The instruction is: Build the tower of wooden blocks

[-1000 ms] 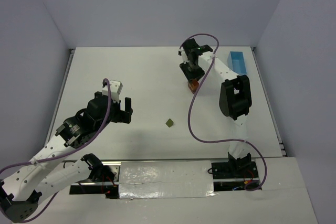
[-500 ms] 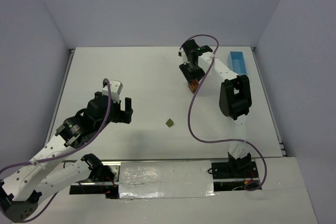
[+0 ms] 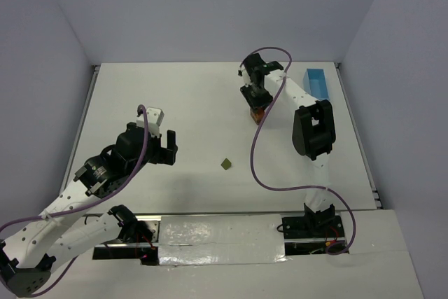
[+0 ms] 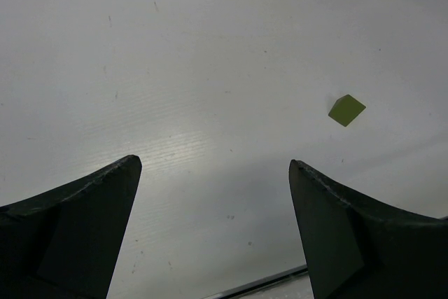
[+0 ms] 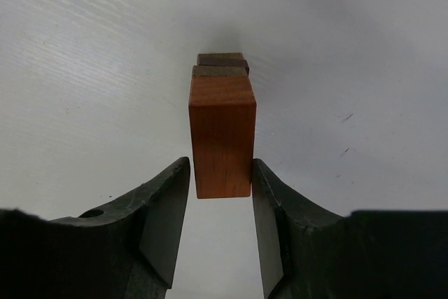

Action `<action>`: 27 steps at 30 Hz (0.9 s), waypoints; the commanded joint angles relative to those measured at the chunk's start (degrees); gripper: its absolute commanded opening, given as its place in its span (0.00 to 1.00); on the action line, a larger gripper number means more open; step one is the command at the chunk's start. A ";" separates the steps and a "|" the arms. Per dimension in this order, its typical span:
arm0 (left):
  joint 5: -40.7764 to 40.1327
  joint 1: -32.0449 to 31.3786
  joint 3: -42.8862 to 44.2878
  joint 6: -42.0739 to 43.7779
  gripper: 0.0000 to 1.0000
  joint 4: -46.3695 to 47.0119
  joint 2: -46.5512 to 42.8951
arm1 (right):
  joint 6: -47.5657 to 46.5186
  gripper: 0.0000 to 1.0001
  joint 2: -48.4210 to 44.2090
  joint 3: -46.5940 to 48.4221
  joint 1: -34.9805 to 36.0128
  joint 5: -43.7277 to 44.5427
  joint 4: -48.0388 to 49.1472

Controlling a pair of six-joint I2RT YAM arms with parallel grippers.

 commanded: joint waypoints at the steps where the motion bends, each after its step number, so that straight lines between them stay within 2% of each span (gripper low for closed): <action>1: 0.49 0.18 0.12 1.32 1.00 2.04 -0.11 | -0.10 0.47 0.33 0.70 -0.60 0.57 -0.97; 13: 0.49 0.18 0.12 1.32 0.99 2.04 0.06 | -0.28 0.35 0.16 1.49 -0.86 0.48 -1.94; 27: 0.67 0.18 0.04 1.41 1.00 1.95 0.50 | 2.36 0.35 -1.69 2.72 -0.95 -0.49 -1.85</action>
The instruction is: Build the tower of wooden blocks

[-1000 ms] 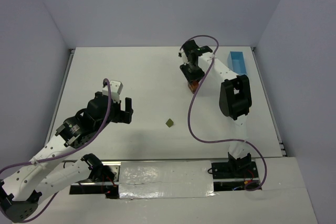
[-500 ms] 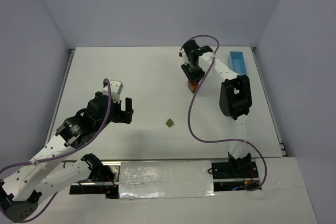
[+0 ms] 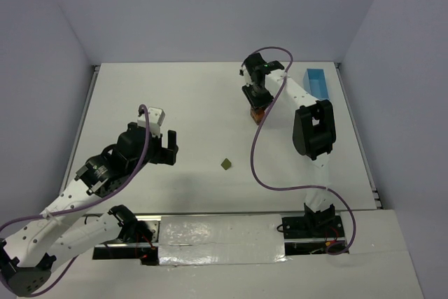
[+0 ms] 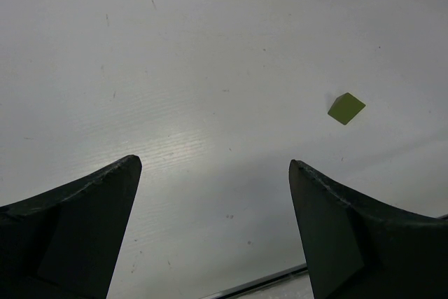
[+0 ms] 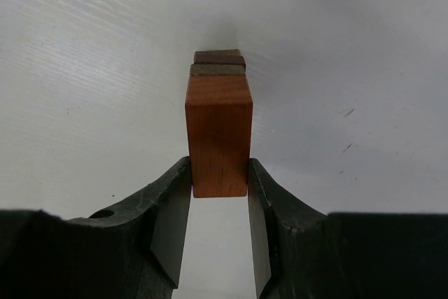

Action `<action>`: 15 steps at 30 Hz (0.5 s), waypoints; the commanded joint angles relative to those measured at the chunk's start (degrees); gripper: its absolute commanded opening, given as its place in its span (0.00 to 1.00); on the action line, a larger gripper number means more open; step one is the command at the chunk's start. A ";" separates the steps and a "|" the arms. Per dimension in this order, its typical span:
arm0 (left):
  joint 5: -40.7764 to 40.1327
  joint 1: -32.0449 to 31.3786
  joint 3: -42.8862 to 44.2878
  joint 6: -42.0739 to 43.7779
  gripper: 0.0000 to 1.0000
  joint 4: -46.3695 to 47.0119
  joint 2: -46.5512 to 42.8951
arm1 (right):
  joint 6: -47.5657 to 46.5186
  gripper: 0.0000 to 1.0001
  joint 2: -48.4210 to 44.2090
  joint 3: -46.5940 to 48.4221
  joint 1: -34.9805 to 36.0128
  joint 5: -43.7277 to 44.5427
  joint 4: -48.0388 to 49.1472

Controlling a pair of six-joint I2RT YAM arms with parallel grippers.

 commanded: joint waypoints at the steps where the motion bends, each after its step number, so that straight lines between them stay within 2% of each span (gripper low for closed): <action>1: 0.38 0.18 0.04 1.39 1.00 1.97 0.18 | 1.27 0.35 -1.34 2.63 -0.41 -0.25 -1.48; 15: 0.74 0.18 0.12 1.39 1.00 1.98 0.53 | 2.41 0.35 -1.86 2.81 -0.40 -0.42 -1.04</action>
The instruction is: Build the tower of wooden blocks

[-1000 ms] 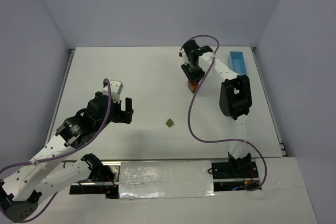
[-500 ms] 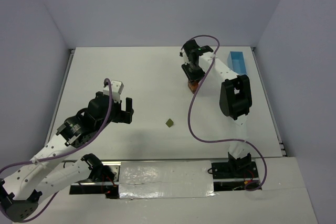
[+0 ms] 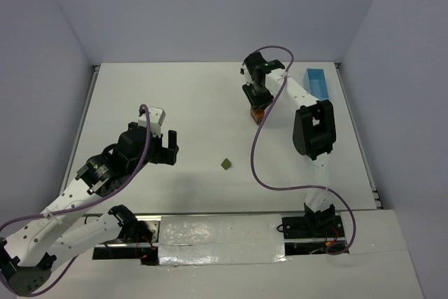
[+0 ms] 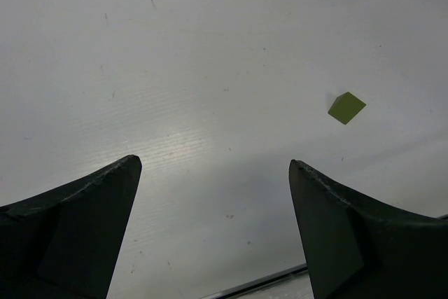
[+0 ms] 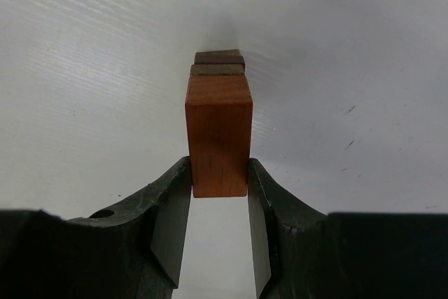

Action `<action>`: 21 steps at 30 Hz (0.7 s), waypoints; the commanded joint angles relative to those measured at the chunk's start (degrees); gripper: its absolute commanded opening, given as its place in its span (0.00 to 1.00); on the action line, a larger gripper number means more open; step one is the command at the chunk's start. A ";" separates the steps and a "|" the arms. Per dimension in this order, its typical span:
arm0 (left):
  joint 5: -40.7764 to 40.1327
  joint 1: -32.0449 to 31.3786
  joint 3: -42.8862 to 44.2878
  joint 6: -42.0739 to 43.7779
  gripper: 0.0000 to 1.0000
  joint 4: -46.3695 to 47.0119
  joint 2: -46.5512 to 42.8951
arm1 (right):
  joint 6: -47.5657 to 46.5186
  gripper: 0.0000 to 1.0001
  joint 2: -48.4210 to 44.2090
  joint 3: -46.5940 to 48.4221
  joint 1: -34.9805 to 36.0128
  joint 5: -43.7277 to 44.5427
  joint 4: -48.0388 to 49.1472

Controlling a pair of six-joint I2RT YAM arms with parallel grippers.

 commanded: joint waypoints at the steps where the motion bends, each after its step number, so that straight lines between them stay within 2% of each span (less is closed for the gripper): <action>1: 0.54 0.18 0.04 1.36 1.00 1.93 0.00 | 0.64 0.35 -1.69 1.83 -0.32 -0.25 -0.43; 21: 0.89 0.18 -0.05 1.45 1.00 1.84 -0.17 | 0.73 0.39 -0.63 0.33 -0.49 0.02 -0.16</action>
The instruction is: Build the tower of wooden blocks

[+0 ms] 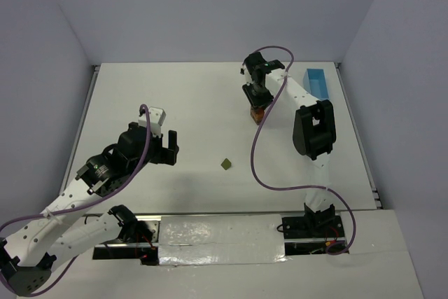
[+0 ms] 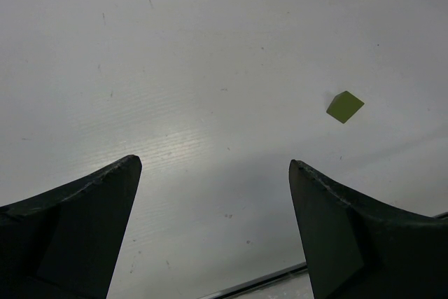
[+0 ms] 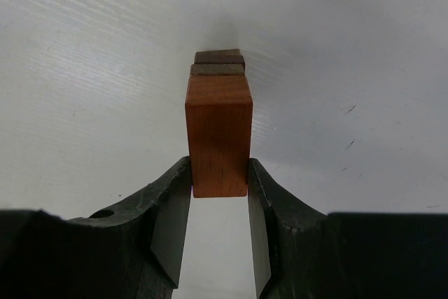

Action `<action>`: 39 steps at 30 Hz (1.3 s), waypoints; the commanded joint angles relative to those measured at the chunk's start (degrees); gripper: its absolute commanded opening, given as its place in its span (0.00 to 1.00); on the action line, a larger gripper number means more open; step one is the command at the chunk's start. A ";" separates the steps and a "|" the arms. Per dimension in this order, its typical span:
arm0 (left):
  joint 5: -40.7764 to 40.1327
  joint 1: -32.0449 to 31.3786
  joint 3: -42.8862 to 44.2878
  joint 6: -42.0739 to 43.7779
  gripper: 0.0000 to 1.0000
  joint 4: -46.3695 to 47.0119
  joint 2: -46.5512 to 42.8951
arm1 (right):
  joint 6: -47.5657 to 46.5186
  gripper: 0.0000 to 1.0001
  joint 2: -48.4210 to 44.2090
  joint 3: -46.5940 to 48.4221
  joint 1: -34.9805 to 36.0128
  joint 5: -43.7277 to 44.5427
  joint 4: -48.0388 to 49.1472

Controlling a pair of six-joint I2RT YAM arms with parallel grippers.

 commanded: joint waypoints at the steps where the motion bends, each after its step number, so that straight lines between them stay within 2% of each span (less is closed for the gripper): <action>1: 0.45 0.26 -0.05 1.54 0.99 1.91 -0.26 | 0.44 0.40 -0.63 0.42 -0.47 -0.14 -0.16; 5: 0.63 0.18 -0.05 1.54 1.00 1.91 -0.26 | 0.36 0.41 -0.89 0.16 -0.56 -0.31 0.01; 15: 0.89 0.26 -0.14 1.63 1.00 2.00 -0.35 | 0.53 0.52 -0.89 -0.37 -0.47 0.65 0.19; 23: 1.07 0.18 -0.14 1.63 1.00 2.09 -0.26 | 0.88 0.56 -5.01 0.51 -0.30 -2.15 1.67; 24: 1.16 0.18 -0.14 1.72 0.99 2.09 -0.26 | 1.23 0.73 -5.90 0.59 -0.30 -2.16 1.86; 25: 1.33 0.18 -0.14 1.63 1.00 2.17 -0.26 | 1.41 0.81 -6.69 0.51 -0.12 -2.16 2.29; 26: 1.42 0.18 -0.14 1.72 0.99 2.26 -0.26 | 1.50 0.85 -8.70 0.51 -0.12 -2.16 2.38; 27: 1.51 0.18 -0.14 1.80 0.99 2.35 -0.17 | 1.59 0.99 -9.76 0.42 -0.12 -2.59 2.56; 35: 4.66 0.09 1.44 -1.70 0.99 3.57 5.62 | 5.18 1.00 -27.06 -7.91 -0.03 -5.23 10.53; 37: 7.13 -0.61 1.79 -4.59 0.99 6.20 8.52 | 8.61 1.00 -35.41 -16.68 0.14 -9.95 17.54; 38: 7.39 -2.70 0.92 -5.83 0.99 8.04 10.70 | 11.05 1.00 -38.48 -24.38 0.58 -10.94 20.29; 39: 8.35 -3.94 0.04 -6.63 1.00 10.85 11.86 | 12.38 1.00 -44.34 -27.93 0.67 -11.64 23.19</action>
